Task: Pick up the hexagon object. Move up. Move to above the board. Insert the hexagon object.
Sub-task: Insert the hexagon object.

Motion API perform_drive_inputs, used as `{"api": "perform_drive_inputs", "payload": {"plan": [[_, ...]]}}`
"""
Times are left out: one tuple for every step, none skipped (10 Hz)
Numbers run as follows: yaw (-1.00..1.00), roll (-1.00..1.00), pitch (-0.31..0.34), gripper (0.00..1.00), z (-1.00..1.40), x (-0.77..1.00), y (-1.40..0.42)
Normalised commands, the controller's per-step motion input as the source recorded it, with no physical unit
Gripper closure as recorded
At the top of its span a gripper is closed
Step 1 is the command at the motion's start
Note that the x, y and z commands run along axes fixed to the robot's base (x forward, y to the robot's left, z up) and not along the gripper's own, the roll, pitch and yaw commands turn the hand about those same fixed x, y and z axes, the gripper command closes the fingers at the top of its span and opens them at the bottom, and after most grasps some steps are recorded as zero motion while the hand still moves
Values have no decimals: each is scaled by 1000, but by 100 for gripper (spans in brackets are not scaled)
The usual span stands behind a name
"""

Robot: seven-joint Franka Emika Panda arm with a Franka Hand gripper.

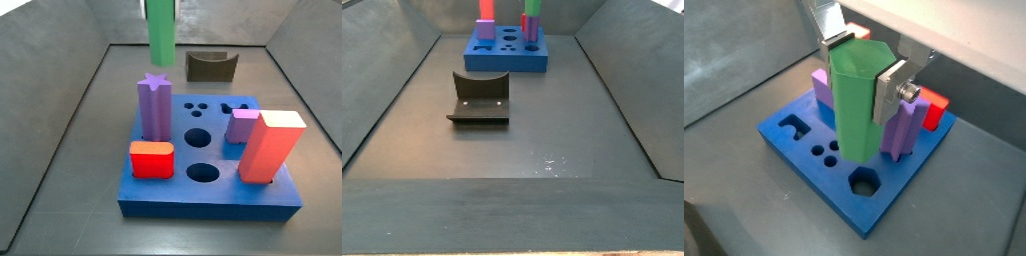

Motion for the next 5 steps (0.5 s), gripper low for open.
{"api": "perform_drive_inputs", "payload": {"plan": [[-34,63,-101,100,-1000,191,0],[-54,63,-99,100,-1000,186,-20],[-3,73,-97,100,-1000,143,0],[0,80,-133,100,-929,40,20],[71,204,-193,100,-686,0,0]]}}
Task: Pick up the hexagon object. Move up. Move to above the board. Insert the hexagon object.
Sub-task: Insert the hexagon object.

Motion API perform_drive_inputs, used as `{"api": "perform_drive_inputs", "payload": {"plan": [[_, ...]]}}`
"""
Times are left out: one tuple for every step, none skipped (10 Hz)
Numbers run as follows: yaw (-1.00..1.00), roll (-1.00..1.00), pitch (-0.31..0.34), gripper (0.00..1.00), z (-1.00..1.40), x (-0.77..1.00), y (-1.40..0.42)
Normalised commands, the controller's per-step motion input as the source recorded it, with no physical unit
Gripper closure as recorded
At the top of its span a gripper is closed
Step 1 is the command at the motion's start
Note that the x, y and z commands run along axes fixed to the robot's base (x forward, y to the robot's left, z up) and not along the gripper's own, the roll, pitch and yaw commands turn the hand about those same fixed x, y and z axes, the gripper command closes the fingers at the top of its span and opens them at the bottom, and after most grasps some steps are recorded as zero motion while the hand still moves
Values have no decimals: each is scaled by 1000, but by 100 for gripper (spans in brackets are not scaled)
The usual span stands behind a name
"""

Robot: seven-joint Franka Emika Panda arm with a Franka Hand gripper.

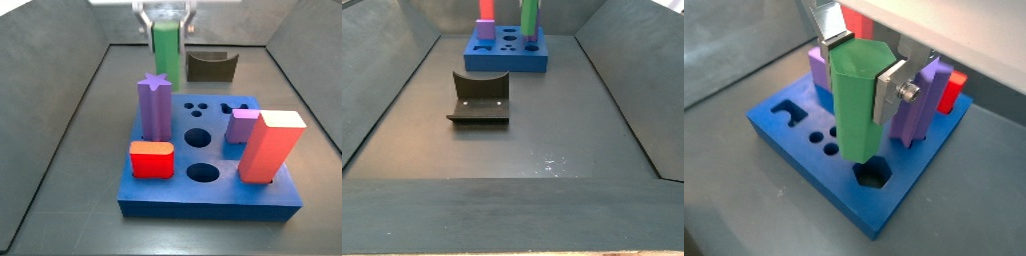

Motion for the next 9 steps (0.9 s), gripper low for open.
{"api": "perform_drive_inputs", "payload": {"plan": [[131,336,-170,100,-546,-46,0],[54,311,-160,100,-623,-80,0],[0,226,-219,100,-626,-140,0],[0,117,-189,100,-369,-120,-46],[0,27,-139,100,-226,-89,0],[0,0,-61,100,-123,-51,0],[0,-59,-51,100,-57,-66,0],[0,0,-23,100,-54,-17,-66],[0,0,-10,100,-63,0,-129]]}}
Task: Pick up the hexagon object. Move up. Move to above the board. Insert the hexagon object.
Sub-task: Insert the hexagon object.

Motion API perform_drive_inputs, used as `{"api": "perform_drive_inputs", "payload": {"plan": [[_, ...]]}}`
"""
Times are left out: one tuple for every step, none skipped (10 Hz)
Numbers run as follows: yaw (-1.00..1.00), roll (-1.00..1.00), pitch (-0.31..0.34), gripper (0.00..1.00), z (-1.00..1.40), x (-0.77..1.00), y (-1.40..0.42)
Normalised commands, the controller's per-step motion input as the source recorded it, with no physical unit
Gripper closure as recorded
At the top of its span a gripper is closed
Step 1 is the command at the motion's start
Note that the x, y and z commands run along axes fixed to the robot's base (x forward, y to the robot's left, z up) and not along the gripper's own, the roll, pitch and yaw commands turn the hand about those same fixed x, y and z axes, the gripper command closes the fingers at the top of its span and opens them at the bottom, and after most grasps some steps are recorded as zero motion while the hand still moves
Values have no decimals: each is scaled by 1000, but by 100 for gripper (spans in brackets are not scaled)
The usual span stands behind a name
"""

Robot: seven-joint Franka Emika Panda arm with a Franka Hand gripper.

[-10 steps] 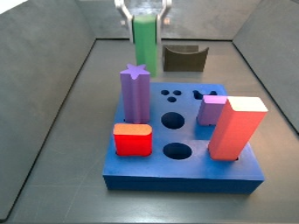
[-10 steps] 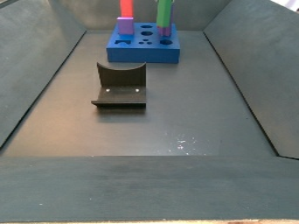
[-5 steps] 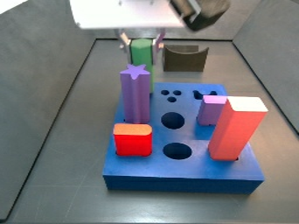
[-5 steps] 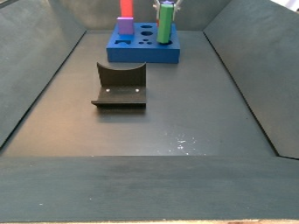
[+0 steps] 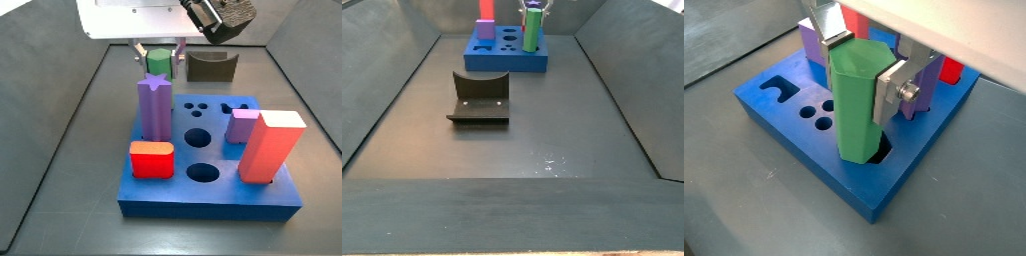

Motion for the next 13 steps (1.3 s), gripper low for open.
{"api": "perform_drive_inputs", "payload": {"plan": [[0,26,0,100,-40,0,-169],[0,37,0,100,-89,0,-186],[0,93,0,100,-131,0,-146],[0,183,0,100,-289,0,-126],[0,303,0,100,-383,-20,-69],[0,306,0,100,-346,-74,-49],[9,207,0,100,-271,0,-80],[91,140,0,100,-274,0,-49],[123,146,0,100,-334,0,-46],[109,164,0,100,-457,109,-83],[80,160,0,100,-563,103,-80],[74,143,-6,100,-531,26,-60],[51,67,-24,100,-397,0,-100]]}}
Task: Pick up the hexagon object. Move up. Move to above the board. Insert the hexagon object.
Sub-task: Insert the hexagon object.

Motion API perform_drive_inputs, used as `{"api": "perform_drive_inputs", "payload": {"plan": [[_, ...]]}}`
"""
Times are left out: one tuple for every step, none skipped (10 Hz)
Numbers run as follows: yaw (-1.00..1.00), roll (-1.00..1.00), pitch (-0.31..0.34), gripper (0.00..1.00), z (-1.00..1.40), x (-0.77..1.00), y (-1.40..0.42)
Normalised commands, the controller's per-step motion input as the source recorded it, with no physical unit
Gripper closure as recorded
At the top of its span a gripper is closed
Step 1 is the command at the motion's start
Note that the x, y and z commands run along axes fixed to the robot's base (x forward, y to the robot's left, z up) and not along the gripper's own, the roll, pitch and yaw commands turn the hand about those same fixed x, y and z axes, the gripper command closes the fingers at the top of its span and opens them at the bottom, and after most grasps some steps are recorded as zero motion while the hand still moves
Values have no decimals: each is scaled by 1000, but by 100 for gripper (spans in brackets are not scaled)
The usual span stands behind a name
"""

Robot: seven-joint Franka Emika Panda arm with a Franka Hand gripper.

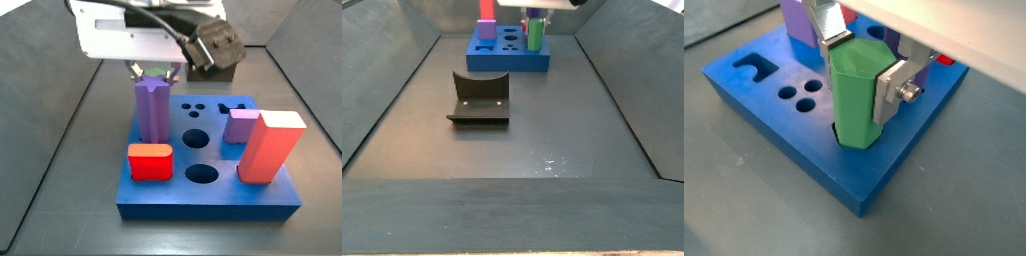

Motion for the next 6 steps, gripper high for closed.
{"api": "perform_drive_inputs", "payload": {"plan": [[0,0,-96,100,-334,0,-74],[0,-71,-149,100,-209,0,0],[0,-90,-229,100,-303,-23,0],[0,-139,-297,100,-446,-31,0],[0,-39,-181,100,-260,0,-49],[0,0,0,100,0,0,0]]}}
